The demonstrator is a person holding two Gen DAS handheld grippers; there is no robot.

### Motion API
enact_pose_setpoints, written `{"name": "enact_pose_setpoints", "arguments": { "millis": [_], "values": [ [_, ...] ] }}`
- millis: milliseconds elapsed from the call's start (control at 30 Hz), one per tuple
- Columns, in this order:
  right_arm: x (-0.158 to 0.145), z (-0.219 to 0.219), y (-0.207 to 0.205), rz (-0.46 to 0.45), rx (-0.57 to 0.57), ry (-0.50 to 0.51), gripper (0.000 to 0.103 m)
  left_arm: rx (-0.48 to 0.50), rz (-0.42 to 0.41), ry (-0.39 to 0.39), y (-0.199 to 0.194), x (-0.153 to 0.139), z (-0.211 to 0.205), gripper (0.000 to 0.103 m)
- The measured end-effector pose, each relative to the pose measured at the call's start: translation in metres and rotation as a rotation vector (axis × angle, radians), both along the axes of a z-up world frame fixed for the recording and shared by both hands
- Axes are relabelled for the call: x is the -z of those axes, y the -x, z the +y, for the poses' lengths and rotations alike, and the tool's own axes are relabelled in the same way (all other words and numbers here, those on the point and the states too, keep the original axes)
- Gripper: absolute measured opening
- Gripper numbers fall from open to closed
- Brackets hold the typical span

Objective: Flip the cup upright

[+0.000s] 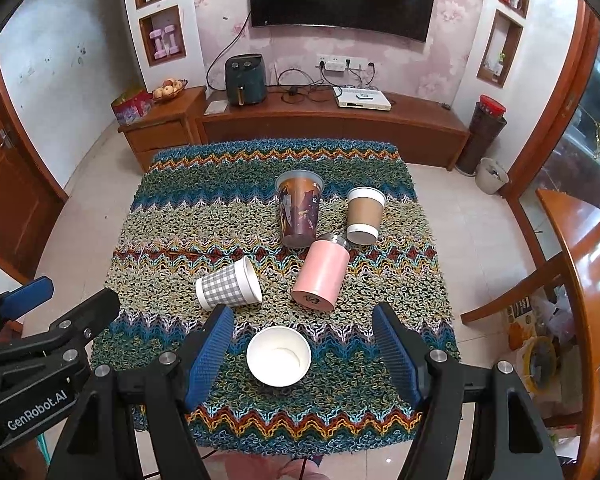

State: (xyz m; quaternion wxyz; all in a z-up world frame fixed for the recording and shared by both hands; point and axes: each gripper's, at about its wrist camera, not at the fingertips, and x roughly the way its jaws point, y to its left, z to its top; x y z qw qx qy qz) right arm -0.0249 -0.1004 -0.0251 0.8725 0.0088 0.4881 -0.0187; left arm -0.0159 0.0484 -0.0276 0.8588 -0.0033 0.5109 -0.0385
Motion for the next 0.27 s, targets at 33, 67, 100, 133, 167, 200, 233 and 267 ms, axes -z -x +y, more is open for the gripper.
{"name": "enact_pose_setpoints", "arguments": {
  "millis": [33,67,100,133,167,200,233,267],
  "values": [
    [-0.0001,-0.0002,0.0004,-0.001,0.0,0.0,0.072,0.0,0.0,-0.001,0.0,-0.0002,0.0,0.087],
    [-0.0001,-0.0003,0.0005,-0.001,0.0,0.0,0.072,0.0,-0.001,-0.001,0.0002,-0.0004,-0.0002,0.087],
    [-0.0002,-0.0003,0.0005,-0.002,0.001,0.001,0.072,0.0,-0.002,-0.003,0.0005,-0.0005,-0.0003,0.087],
    [-0.0003,-0.0003,0.0006,-0.002,0.001,0.001,0.072,0.0,-0.004,-0.005,0.0005,-0.0008,-0.0004,0.087],
    [-0.0009,-0.0006,0.0011,-0.004,0.002,0.001,0.072,0.0,-0.006,-0.007,0.001,-0.0008,-0.0006,0.087],
    [-0.0015,-0.0008,0.0013,-0.006,0.003,0.002,0.072,0.001,-0.008,-0.007,0.0011,-0.0013,-0.0007,0.087],
    [-0.0022,-0.001,0.0015,-0.008,0.003,0.002,0.072,0.002,-0.011,-0.007,0.0014,-0.0016,-0.001,0.087],
    [-0.0028,-0.0011,0.002,-0.01,0.004,0.003,0.072,0.002,-0.011,-0.009,0.0015,-0.0019,-0.0015,0.088]
  ]
}}
